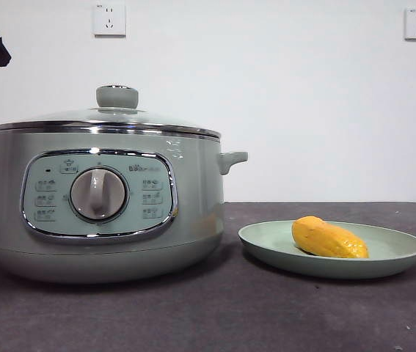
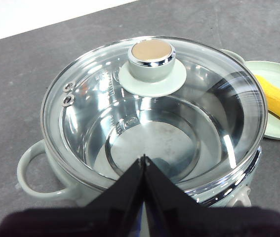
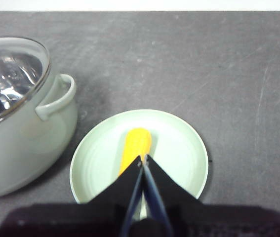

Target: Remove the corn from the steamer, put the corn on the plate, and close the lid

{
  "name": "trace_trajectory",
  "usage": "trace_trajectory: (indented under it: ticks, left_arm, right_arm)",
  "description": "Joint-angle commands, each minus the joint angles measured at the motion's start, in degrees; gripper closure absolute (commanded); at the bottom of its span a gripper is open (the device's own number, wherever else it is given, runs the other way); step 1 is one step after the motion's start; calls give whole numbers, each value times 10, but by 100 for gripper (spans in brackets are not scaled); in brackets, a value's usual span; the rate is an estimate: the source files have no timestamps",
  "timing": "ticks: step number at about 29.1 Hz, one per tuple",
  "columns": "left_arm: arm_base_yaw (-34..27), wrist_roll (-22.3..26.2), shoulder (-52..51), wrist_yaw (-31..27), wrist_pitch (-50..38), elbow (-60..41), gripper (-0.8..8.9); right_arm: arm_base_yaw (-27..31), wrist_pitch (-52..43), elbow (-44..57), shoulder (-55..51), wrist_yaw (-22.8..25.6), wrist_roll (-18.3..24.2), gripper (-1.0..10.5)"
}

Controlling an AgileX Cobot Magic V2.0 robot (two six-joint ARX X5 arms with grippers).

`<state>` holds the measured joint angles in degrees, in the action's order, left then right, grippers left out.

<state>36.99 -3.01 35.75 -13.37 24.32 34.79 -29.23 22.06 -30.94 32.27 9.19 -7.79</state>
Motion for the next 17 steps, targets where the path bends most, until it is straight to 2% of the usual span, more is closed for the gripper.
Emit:
trace_trajectory:
  ticks: [1, 5, 9, 12, 17]
  left_arm:
    - [3, 0, -1, -1, -2, -2, 816]
    - [3, 1, -1, 0, 1, -2, 817]
    - [-17, 78, -53, -17, 34, -3, 816]
    - [-60, 74, -111, -11, 59, -3, 816]
    - [-165, 71, -186, 4, 52, -18, 816]
  right_arm:
    - [0, 3, 3, -1, 2, -7, 943]
    - [0, 9, 3, 0, 2, -7, 943]
    - [0, 9, 3, 0, 2, -7, 943]
    - [0, 9, 3, 0, 2, -7, 943]
    - [0, 9, 3, 0, 2, -7, 943]
